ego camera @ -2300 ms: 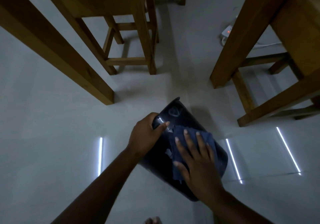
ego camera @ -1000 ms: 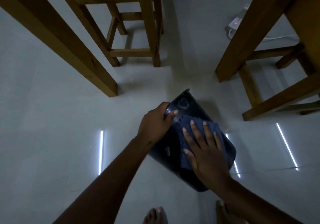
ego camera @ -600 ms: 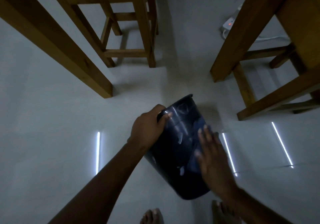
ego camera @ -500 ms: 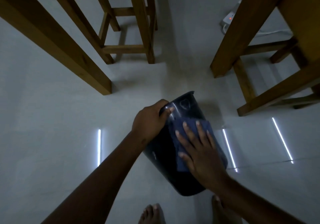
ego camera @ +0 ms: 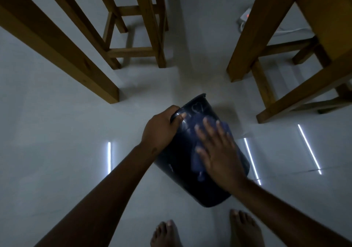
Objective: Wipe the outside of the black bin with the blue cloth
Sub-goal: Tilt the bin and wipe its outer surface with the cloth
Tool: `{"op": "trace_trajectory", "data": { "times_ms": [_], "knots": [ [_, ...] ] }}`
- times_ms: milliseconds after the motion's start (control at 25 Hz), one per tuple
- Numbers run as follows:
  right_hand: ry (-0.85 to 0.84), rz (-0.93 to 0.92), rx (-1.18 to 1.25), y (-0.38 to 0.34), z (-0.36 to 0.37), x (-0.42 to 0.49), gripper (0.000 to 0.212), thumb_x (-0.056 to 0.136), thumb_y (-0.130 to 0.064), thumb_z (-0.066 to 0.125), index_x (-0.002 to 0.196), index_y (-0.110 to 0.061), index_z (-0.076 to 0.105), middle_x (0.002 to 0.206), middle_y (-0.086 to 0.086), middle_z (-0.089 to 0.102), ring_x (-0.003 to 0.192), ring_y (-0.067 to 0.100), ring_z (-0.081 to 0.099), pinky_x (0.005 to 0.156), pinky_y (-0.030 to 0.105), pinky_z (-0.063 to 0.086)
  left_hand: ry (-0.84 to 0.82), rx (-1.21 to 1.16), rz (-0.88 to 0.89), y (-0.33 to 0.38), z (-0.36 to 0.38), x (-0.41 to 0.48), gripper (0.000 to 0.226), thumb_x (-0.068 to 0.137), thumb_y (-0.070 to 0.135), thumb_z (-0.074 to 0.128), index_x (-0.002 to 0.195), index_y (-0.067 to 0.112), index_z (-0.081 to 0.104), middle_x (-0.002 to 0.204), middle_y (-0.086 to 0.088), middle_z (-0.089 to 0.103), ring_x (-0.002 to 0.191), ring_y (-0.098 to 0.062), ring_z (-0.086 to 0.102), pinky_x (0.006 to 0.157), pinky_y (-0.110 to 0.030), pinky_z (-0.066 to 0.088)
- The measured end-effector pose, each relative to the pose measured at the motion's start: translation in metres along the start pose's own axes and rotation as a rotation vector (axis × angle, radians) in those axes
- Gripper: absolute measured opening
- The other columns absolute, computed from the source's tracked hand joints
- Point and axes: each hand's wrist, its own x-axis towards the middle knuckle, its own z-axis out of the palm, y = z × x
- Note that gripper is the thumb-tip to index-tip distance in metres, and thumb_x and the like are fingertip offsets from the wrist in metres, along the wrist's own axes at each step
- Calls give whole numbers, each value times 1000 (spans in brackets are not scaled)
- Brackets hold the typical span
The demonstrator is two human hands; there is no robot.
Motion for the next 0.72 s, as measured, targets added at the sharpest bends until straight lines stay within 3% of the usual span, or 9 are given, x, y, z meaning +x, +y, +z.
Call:
{"op": "trace_trajectory", "data": {
  "times_ms": [80, 160, 200, 280, 360, 440, 560, 640, 720],
  "knots": [
    [19, 246, 262, 38, -7, 15, 63, 93, -67, 15, 150, -42, 15, 161, -3, 24, 146, 22, 24, 116, 46, 26, -7, -9, -21, 3, 0, 0, 22, 98, 51, 38, 96, 35, 53, 82, 7, 68, 77, -14, 67, 78, -37, 57],
    [-4, 391, 351, 41, -3, -10, 65, 89, -72, 14, 149, -48, 12, 159, -3, 27, 143, 23, 31, 113, 49, 32, 1, 26, -28, 5, -1, -2, 23, 98, 52, 37, 92, 35, 51, 77, 8, 66, 73, -14, 66, 76, -36, 57],
    [-26, 367, 235, 27, 1, -27, 62, 92, -67, 14, 150, -45, 9, 161, 0, 24, 145, 27, 28, 112, 52, 32, 8, 54, -20, 5, 0, -2, 22, 98, 52, 37, 91, 37, 49, 76, 9, 65, 73, -15, 66, 75, -35, 57],
    [-43, 119, 15, -9, 9, -53, 62, 96, -54, 24, 154, -32, 11, 163, 4, 17, 147, 35, 17, 112, 56, 25, 25, 100, 4, 5, 1, 1, 20, 98, 52, 37, 91, 38, 49, 78, 7, 65, 74, -18, 66, 74, -34, 55],
    [-54, -76, -105, -20, 13, -47, 64, 95, -52, 28, 154, -30, 12, 163, 3, 15, 149, 36, 10, 113, 57, 19, 18, 90, 37, 8, 0, 6, 23, 98, 51, 39, 98, 34, 55, 83, 6, 67, 78, -19, 66, 75, -33, 54],
    [31, -5, -43, -9, 3, -14, 62, 97, -56, 18, 153, -33, 7, 164, 1, 10, 150, 30, 6, 117, 53, 17, -62, 21, 59, 5, -4, 7, 26, 98, 49, 41, 107, 31, 58, 92, 8, 68, 85, -16, 66, 80, -32, 53],
    [15, 270, 378, 30, -7, 18, 64, 92, -67, 13, 150, -43, 4, 163, -3, 12, 149, 19, 13, 118, 47, 22, -171, -54, -24, -19, -15, -9, 29, 97, 51, 44, 101, 27, 60, 88, 6, 70, 81, -12, 66, 75, -30, 52],
    [5, 334, 541, 47, -8, 8, 63, 89, -72, 17, 146, -51, 3, 162, -6, 16, 148, 17, 19, 117, 40, 23, -103, -37, -99, -25, -15, -22, 33, 96, 52, 44, 79, 26, 56, 70, 4, 65, 68, -10, 64, 65, -27, 46],
    [-38, 306, 382, 25, 0, -22, 59, 94, -63, 17, 148, -46, 1, 163, -7, 10, 149, 22, 14, 117, 40, 19, 20, 39, -80, -19, -10, -20, 38, 96, 54, 42, 71, 27, 50, 62, 5, 61, 63, -11, 62, 60, -28, 46]
  ]
}}
